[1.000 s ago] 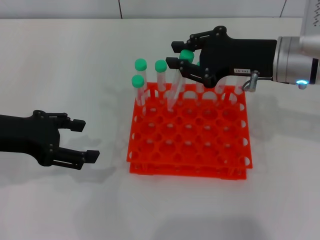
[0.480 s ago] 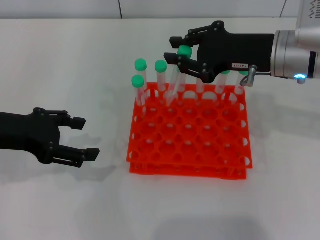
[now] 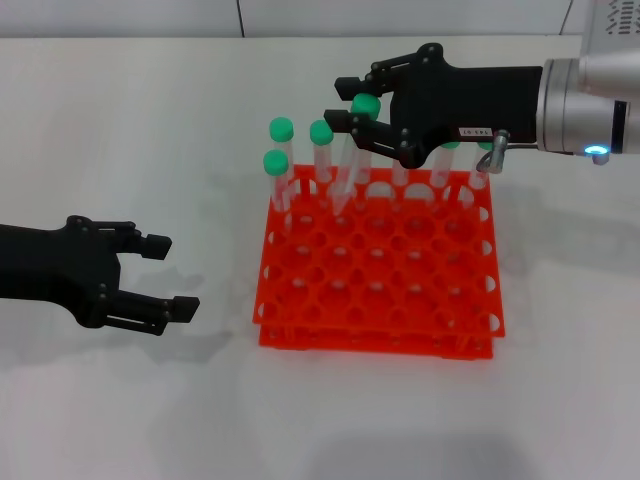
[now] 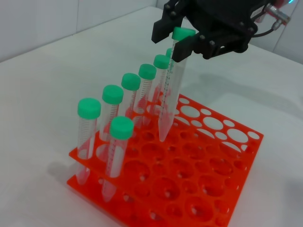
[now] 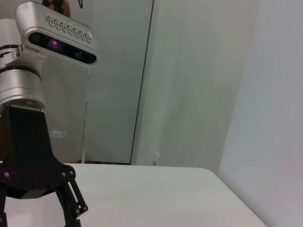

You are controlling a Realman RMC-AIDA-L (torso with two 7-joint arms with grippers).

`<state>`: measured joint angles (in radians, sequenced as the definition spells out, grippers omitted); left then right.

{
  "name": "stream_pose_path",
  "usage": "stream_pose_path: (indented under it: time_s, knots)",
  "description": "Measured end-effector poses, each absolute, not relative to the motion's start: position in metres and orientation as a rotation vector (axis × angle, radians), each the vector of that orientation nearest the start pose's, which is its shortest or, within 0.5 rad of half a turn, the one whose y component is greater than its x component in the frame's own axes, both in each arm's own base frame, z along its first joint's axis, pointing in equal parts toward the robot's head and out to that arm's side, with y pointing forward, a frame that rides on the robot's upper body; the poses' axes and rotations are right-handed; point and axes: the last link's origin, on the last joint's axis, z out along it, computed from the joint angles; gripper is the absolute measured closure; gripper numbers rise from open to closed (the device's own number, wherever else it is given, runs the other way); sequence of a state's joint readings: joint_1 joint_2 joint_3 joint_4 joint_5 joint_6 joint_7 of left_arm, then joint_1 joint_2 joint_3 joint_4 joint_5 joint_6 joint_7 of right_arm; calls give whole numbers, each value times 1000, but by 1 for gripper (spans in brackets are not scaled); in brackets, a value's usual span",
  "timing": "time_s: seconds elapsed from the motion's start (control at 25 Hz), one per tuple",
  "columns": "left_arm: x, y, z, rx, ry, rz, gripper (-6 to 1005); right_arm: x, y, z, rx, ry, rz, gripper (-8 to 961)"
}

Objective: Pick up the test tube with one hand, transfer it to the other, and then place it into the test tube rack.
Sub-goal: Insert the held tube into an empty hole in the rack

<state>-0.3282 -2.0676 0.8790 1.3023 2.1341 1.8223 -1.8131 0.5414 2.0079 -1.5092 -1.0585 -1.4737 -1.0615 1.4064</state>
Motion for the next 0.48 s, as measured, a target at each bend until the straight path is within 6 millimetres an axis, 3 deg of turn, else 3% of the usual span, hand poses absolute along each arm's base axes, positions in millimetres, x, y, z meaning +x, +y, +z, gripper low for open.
stream_pose_path:
  time_s: [0.48]
  knots:
    - [-251,286,65,-2872,-693,-235,106,125,380,-22,-2668,-54,629,672]
